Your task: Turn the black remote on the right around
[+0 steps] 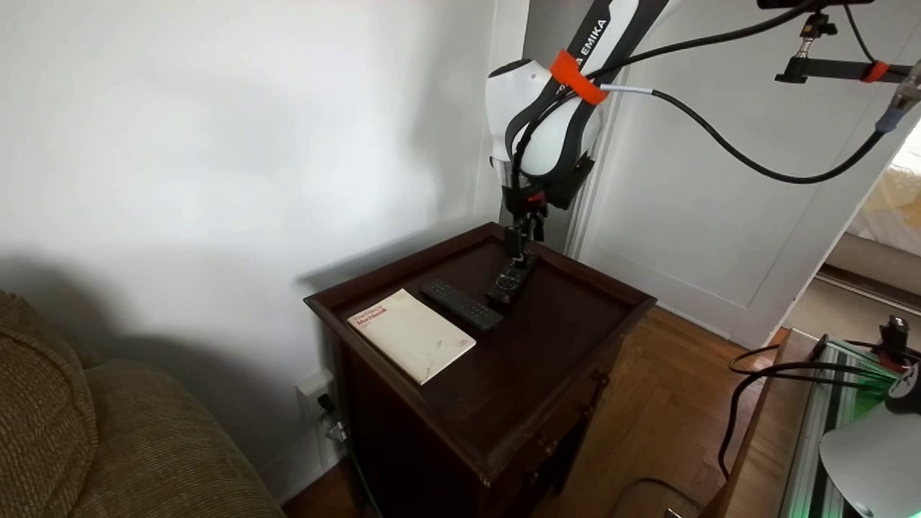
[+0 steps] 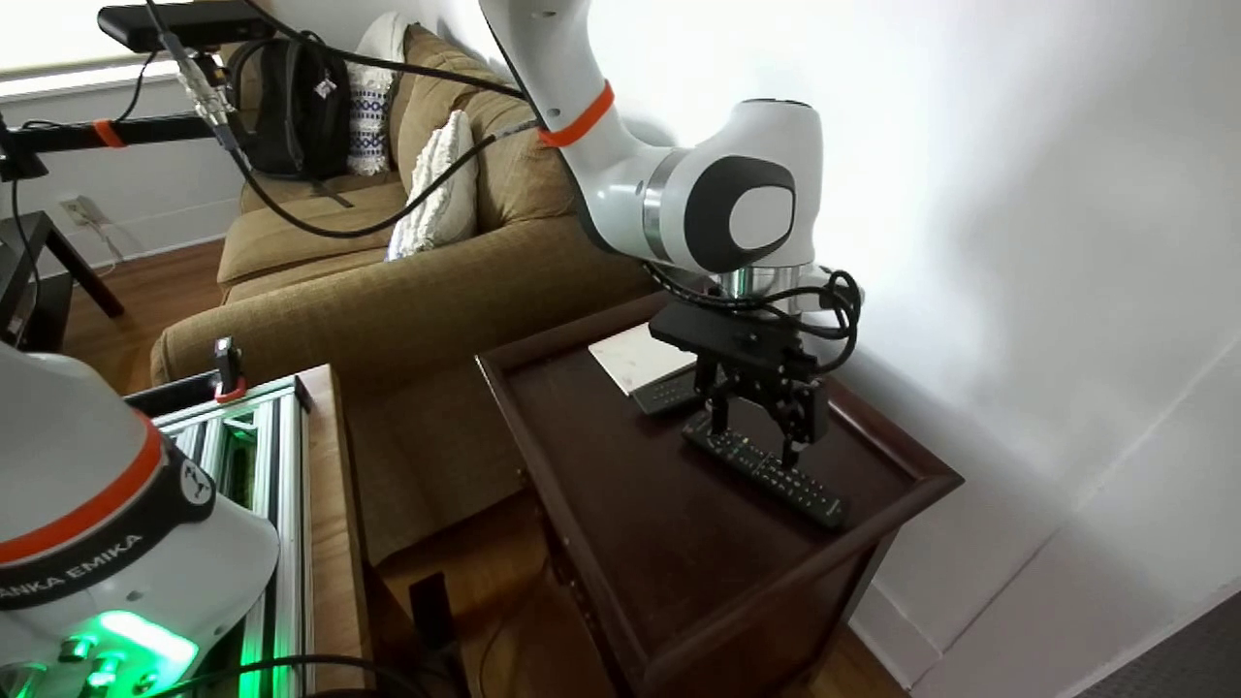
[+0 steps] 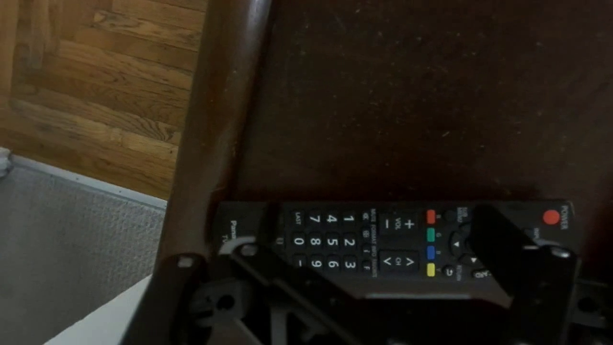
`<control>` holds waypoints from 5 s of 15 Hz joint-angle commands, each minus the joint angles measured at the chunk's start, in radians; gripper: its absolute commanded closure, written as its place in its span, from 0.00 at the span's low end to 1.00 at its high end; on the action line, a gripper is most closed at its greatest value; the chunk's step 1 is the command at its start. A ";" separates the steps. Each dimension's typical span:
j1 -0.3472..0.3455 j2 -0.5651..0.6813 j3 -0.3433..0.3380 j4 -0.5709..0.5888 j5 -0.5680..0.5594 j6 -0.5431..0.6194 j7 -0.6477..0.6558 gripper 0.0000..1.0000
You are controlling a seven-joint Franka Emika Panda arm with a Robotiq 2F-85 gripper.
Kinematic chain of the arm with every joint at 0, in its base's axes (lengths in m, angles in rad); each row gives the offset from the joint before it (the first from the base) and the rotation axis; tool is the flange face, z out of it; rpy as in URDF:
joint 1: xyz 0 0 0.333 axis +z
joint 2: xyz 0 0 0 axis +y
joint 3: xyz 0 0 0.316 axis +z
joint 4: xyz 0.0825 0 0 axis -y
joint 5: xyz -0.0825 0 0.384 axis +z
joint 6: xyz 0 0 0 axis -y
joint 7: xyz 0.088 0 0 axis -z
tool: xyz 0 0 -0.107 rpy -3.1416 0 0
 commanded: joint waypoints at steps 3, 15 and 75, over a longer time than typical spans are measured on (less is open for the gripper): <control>0.000 0.006 0.012 0.003 -0.076 0.001 -0.072 0.00; -0.133 0.027 0.108 -0.051 -0.095 0.227 -0.462 0.00; -0.151 0.165 0.147 0.156 0.166 -0.021 -0.688 0.69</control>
